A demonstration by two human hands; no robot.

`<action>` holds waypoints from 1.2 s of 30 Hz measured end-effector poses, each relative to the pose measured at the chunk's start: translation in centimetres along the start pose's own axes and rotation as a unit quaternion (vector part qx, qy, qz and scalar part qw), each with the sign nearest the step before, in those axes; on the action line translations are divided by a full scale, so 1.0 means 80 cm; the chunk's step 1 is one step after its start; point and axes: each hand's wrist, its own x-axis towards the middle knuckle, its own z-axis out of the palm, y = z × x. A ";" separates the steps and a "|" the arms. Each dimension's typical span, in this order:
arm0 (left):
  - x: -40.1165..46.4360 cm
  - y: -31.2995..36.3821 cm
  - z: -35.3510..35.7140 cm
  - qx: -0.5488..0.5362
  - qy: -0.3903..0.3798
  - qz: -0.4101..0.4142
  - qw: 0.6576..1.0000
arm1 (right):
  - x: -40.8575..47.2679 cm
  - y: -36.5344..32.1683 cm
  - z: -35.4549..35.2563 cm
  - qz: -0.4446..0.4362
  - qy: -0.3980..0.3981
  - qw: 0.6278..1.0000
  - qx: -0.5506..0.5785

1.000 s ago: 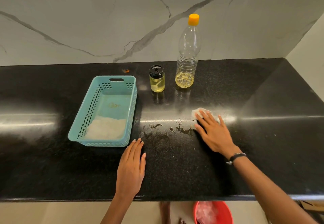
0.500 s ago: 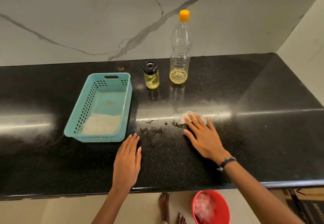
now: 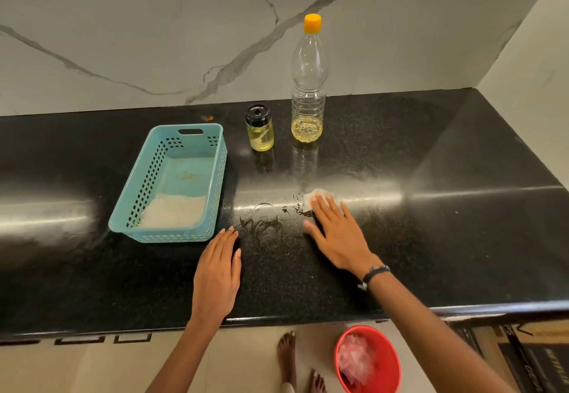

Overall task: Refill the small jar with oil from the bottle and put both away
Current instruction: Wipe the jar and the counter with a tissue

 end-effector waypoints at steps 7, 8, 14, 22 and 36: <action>-0.001 0.000 0.000 -0.007 0.000 0.001 1.000 | -0.060 0.065 -0.010 0.019 0.015 0.999 -0.043; -0.001 0.000 0.000 -0.010 -0.001 -0.002 1.000 | -0.050 0.068 -0.015 0.034 0.017 0.999 -0.037; -0.001 -0.002 0.000 -0.007 -0.004 -0.007 1.000 | 0.002 0.022 -0.016 0.051 0.004 0.999 -0.003; 0.000 0.002 0.001 -0.012 -0.002 -0.003 1.000 | -0.091 0.037 0.000 -0.038 0.009 0.998 -0.041; 0.001 0.003 -0.002 -0.003 0.002 0.000 1.000 | -0.009 -0.043 0.012 -0.060 -0.004 0.998 -0.033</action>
